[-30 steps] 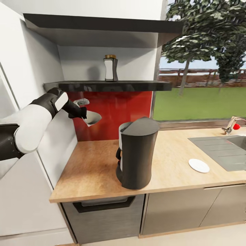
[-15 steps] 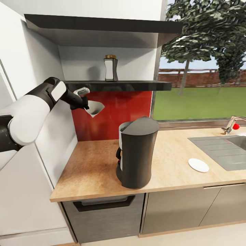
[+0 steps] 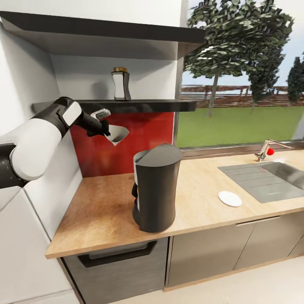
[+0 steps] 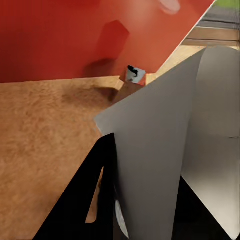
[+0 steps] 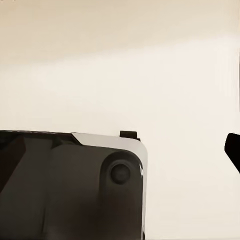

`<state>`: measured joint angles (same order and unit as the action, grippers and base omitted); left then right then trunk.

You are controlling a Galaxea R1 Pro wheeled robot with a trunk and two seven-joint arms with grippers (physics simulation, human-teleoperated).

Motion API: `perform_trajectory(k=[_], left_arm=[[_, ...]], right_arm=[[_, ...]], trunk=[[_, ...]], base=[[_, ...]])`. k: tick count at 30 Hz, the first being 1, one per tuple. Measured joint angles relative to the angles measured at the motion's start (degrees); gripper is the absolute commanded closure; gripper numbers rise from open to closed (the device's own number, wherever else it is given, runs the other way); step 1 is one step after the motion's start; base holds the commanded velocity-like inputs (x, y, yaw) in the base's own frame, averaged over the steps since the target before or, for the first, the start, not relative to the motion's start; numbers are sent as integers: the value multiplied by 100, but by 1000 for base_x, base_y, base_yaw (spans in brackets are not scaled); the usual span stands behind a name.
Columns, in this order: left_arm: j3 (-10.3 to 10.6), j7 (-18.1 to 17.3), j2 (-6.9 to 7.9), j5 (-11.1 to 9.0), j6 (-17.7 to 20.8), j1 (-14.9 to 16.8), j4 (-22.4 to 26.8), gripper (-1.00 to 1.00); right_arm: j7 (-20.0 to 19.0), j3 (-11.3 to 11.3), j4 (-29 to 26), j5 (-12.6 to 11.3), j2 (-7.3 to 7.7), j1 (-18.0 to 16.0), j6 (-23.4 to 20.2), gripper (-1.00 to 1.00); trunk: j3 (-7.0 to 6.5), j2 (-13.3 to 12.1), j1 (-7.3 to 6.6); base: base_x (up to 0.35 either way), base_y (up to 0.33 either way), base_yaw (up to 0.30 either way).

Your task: Set up a coffee station on the kitchen countertop: keep the coffee maker on the countertop, move the bottle of coffee from the kitchen shelf to the counter next to the coffee maker, place a paper coffee filter on top of the coffee maker, put the saucer next to the coffee maker with the coffee cup on the saucer, and place the electric kettle next to the coffee maker.

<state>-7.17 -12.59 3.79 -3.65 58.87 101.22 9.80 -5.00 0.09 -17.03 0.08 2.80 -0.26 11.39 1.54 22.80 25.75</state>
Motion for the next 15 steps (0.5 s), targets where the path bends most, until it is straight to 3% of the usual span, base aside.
perform_trajectory(k=[15], left_arm=[[-1,-13,19,-158,8,-12,-57,100]], right_arm=[[0,0,0,0,0,0,0,-100]], trunk=[[0,0,0]], base=[[0,0,-264]])
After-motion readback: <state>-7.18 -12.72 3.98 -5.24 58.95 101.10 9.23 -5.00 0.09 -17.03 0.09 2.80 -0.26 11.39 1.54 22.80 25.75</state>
